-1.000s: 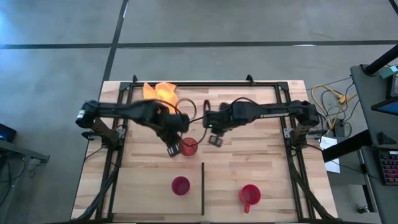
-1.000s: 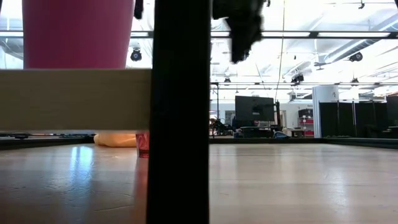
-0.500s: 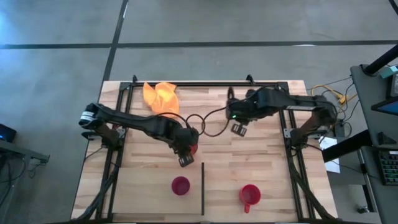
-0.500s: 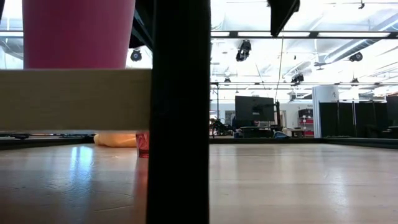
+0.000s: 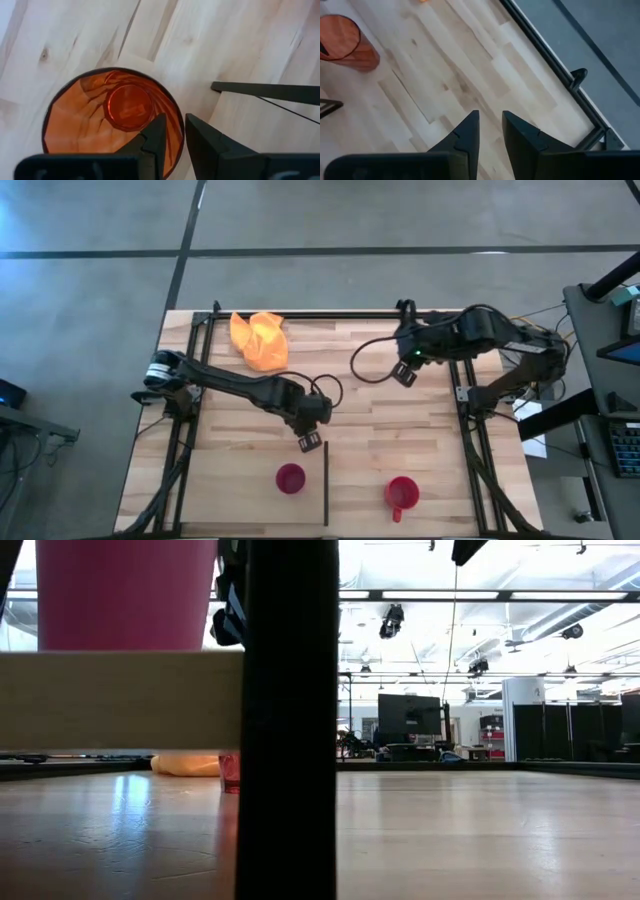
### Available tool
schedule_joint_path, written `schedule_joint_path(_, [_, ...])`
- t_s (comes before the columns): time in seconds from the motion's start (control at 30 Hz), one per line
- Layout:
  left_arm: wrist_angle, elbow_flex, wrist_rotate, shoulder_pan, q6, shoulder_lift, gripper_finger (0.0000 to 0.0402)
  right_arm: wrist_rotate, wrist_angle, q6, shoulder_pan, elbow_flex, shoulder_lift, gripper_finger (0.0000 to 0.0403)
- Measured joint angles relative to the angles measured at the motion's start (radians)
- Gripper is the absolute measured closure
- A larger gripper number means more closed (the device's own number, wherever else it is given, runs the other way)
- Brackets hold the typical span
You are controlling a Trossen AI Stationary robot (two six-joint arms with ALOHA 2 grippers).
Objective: Stack small to large cups/mugs on shelf
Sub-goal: Put the orange cup on the shelf
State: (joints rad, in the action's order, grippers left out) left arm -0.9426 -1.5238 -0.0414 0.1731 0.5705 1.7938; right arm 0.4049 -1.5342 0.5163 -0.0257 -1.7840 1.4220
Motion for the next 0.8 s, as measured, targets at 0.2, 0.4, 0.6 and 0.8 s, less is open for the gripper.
schedule_joint_path(0.2, [0.000,0.000,-0.002,0.000,0.000,0.000,0.0346,0.016,0.001,0.000,0.000,0.001,-0.011,0.0326])
schedule_joint_path(0.4, [0.000,0.002,-0.003,0.000,0.000,0.030,0.0346,0.018,0.003,-0.001,0.000,0.005,-0.008,0.0326])
schedule_joint_path(0.6, [-0.013,-0.001,-0.003,0.000,-0.010,0.044,0.0363,0.018,0.002,-0.002,0.000,0.006,-0.008,0.0326])
schedule_joint_path(0.8, [-0.116,-0.062,0.003,0.002,-0.031,0.018,0.0399,0.031,0.002,-0.019,0.000,0.006,-0.008,0.0326])
